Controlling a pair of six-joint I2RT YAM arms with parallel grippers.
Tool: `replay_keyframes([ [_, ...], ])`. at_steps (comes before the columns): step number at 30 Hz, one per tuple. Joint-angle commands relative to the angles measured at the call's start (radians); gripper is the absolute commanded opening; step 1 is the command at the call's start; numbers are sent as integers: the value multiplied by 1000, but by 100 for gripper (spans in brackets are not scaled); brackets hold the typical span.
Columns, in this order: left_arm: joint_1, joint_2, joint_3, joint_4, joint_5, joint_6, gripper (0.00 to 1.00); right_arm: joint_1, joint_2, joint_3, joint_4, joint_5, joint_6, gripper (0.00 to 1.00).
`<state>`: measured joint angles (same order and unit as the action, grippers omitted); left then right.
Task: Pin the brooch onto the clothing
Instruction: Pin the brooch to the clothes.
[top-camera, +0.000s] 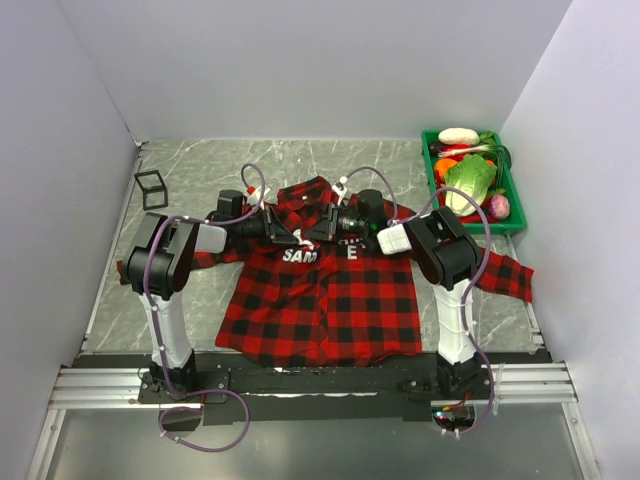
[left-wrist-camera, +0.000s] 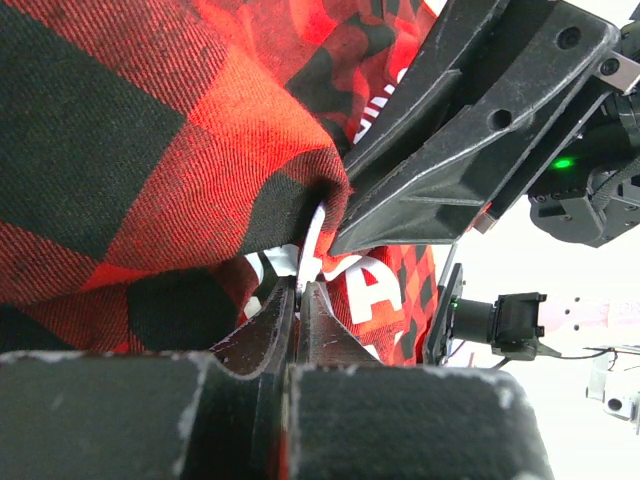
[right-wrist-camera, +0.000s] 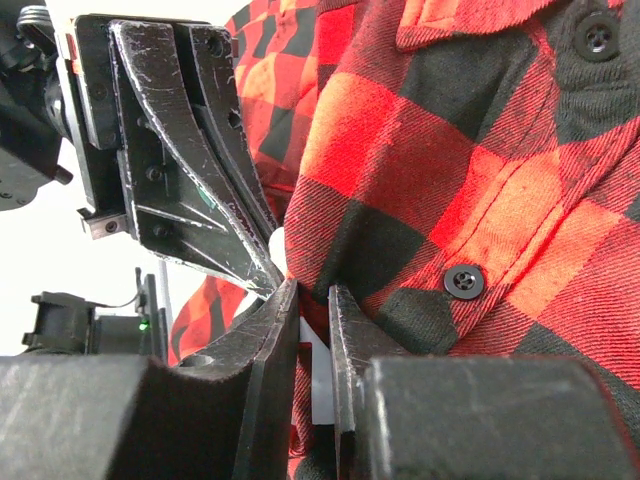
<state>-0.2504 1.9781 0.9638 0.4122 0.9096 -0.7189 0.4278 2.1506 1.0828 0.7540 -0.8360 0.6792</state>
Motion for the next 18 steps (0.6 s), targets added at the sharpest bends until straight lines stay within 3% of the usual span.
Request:
replay_keyframes([
  [1, -53, -36, 64, 74, 104, -28, 1, 65, -49, 42, -35, 25, -59, 21],
  [18, -56, -4, 118, 40, 123, -37, 1, 81, -63, 55, -111, 41, -121, 20],
])
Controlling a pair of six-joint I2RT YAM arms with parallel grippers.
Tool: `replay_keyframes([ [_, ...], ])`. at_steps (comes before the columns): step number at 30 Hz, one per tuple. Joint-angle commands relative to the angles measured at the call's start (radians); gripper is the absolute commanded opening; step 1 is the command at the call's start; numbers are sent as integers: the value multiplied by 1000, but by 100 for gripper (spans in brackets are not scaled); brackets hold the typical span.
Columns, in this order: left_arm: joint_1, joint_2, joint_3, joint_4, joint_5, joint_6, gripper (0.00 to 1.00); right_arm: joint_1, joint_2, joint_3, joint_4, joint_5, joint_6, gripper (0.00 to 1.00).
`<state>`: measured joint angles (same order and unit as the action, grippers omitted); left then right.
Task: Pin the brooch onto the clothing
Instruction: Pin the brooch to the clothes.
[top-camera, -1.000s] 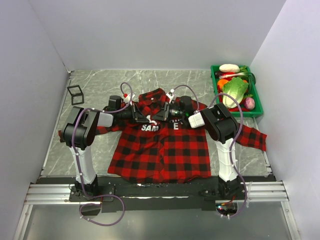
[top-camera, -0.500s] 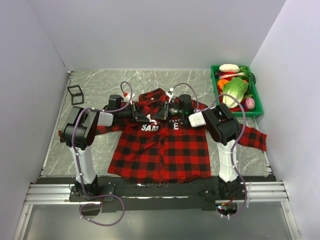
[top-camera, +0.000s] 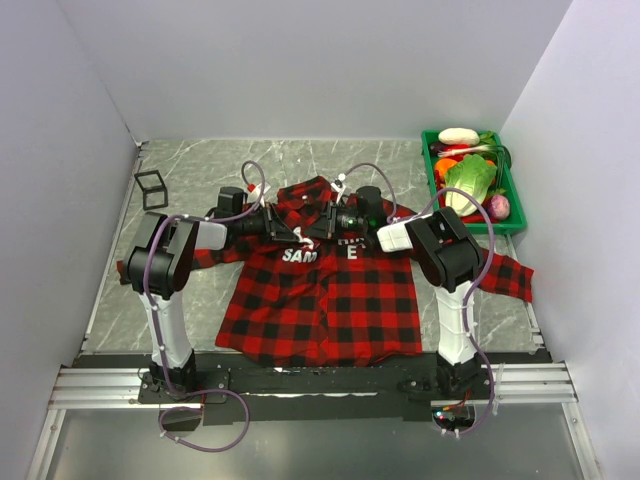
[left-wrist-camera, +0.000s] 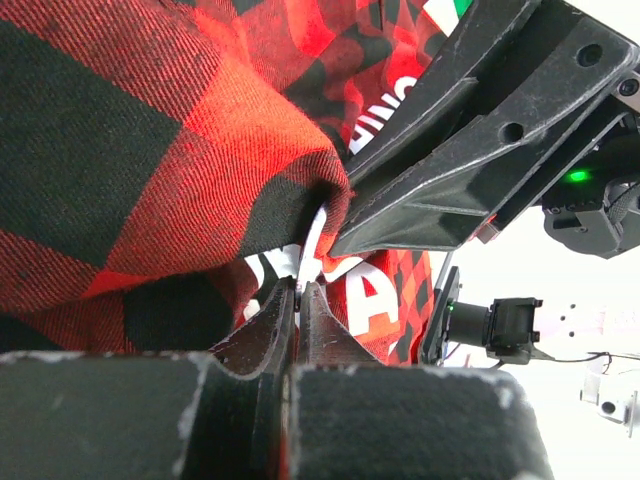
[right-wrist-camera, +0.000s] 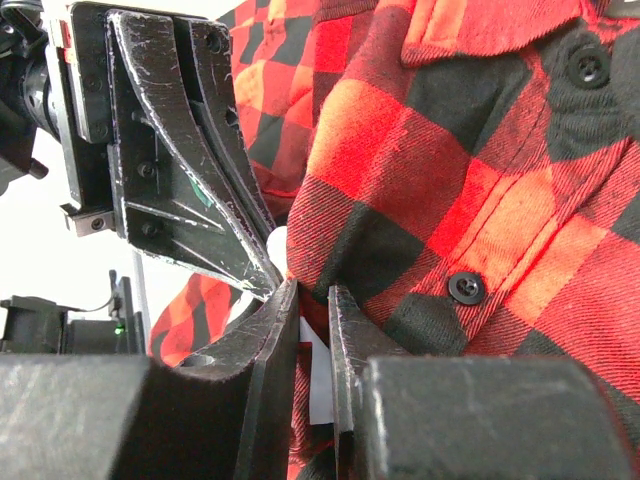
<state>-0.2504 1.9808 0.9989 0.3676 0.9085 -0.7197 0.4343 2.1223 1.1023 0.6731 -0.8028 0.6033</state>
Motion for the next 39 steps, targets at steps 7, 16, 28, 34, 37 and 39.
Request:
replay_keyframes([
  [7, -56, 12, 113, 48, 133, -34, 1, 77, -33, 34, -14, -1, -31, 20],
  [16, -55, 27, 96, 105, 165, -80, 1, 66, -12, 22, 95, -33, 59, 22],
  [28, -55, 23, 96, 83, 171, -63, 1, 47, 2, -4, 167, -53, 115, 25],
  [34, -55, 23, 95, 74, 170, -52, 1, 38, 24, -13, 246, -68, 177, 26],
  [37, -55, 23, 96, 70, 168, -50, 1, 38, 19, -15, 238, -69, 168, 26],
  [39, -55, 26, 96, 74, 170, -53, 1, 35, 16, -18, 243, -67, 168, 27],
])
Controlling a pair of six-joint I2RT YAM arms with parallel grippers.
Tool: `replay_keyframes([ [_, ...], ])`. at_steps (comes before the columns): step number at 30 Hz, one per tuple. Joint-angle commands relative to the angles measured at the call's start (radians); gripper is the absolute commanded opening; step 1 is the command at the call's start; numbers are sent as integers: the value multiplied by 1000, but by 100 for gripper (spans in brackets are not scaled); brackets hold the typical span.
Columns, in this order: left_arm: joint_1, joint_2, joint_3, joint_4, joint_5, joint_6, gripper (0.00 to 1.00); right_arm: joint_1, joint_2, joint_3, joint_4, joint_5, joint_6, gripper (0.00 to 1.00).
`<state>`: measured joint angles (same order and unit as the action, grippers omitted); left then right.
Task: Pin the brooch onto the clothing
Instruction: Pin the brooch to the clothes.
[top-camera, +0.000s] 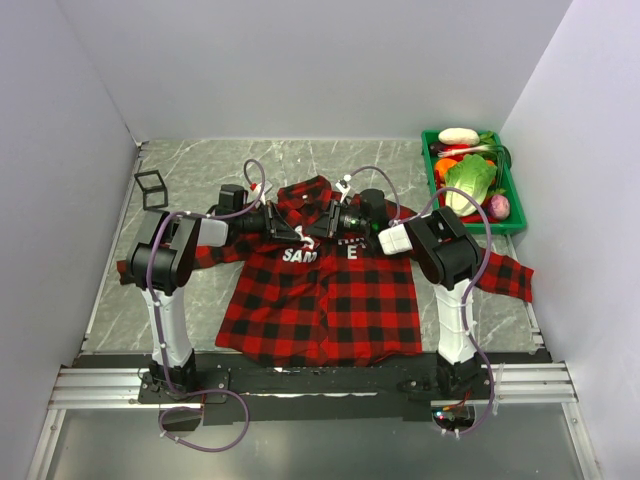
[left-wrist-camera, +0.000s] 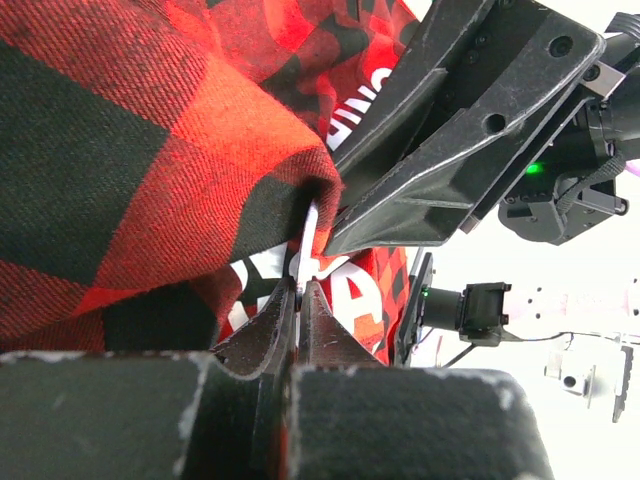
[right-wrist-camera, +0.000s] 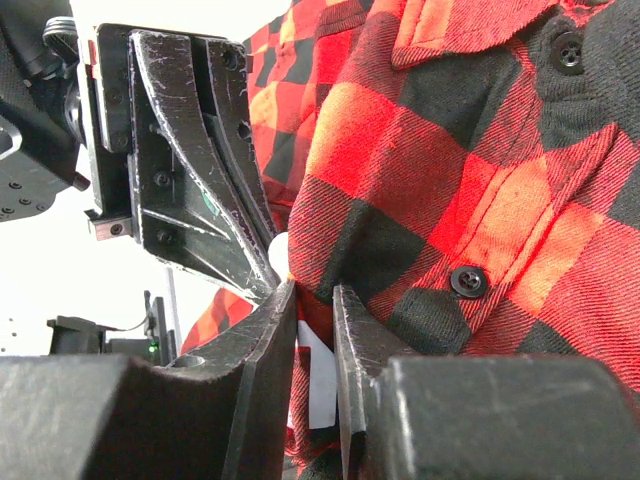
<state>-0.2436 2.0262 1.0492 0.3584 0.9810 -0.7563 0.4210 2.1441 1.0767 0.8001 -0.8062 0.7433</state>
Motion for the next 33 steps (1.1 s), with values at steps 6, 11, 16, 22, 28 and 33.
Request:
replay_keyframes([
  [6, -62, -11, 58, 62, 102, -14, 1, 42, -3, -4, 128, -67, 34, 28],
  [11, -60, -9, 61, 42, 99, -6, 1, 39, 2, -8, 146, -70, 45, 29],
  [16, -59, -3, 57, 56, 104, -15, 1, 33, 0, -18, 169, -73, 60, 31],
  [22, -49, 2, 46, 83, 111, -35, 1, 24, -3, -32, 182, -70, 65, 34],
  [28, -48, -1, 46, 82, 114, -32, 1, 19, 2, -32, 195, -70, 74, 35],
  [33, -48, -14, 43, 88, 119, -23, 1, 19, -13, -35, 149, -53, 41, 34],
])
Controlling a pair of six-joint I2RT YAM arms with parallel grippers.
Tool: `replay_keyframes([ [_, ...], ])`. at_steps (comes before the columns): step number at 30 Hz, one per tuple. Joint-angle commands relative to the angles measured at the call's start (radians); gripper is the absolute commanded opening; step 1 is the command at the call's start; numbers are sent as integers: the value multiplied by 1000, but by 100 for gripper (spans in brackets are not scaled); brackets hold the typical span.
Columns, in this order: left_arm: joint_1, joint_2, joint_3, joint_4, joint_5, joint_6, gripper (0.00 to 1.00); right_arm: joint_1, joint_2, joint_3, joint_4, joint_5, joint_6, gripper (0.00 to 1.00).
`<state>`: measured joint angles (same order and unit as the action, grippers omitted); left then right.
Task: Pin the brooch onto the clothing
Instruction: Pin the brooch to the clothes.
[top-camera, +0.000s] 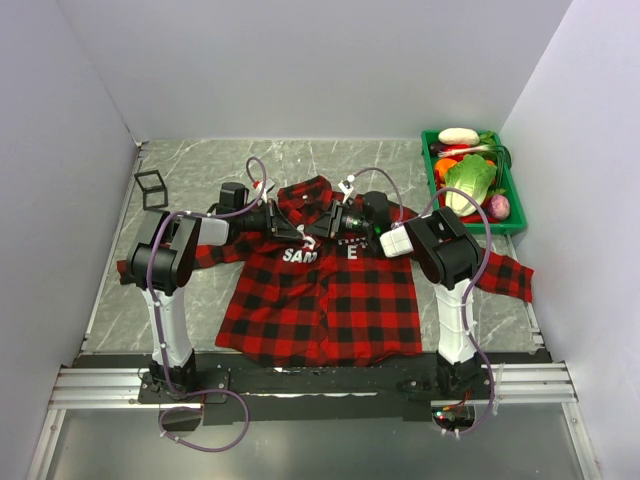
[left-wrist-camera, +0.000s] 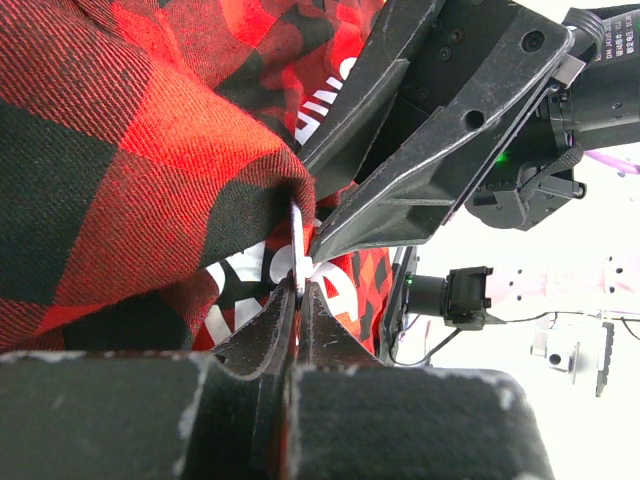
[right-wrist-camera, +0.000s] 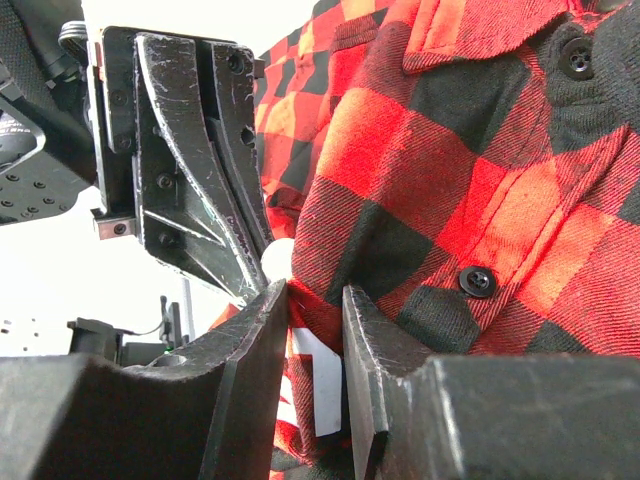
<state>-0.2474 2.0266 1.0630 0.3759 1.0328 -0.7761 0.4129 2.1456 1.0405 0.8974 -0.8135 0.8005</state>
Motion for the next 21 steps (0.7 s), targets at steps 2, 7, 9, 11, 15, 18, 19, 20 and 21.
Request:
replay_keyframes([
  [2, -44, -17, 28, 75, 72, -3, 1, 27, -13, 6, 38, -46, -24, 34],
  [7, -49, -23, 26, 66, 75, 9, 1, 32, -7, 15, 18, -35, -32, 34],
  [9, -53, -28, 29, 57, 72, 23, 1, 29, -10, 19, -3, -30, -41, 34],
  [11, -56, -31, 28, 61, 76, 24, 1, 33, -16, 20, -21, -23, -57, 34],
  [15, -56, -39, 22, 72, 81, 21, 1, 33, -19, 21, -34, -10, -66, 34],
  [18, -58, -52, 8, 87, 82, 20, 1, 32, -23, 12, -29, 10, -60, 33],
  [19, -58, -55, 0, 86, 81, 21, 1, 33, -26, 9, -26, 14, -60, 33],
  [20, -58, -63, -4, 78, 81, 29, 1, 32, -32, 6, -34, 22, -61, 33],
  [21, -58, -68, -8, 77, 81, 32, 1, 33, -35, 6, -40, 33, -69, 33],
])
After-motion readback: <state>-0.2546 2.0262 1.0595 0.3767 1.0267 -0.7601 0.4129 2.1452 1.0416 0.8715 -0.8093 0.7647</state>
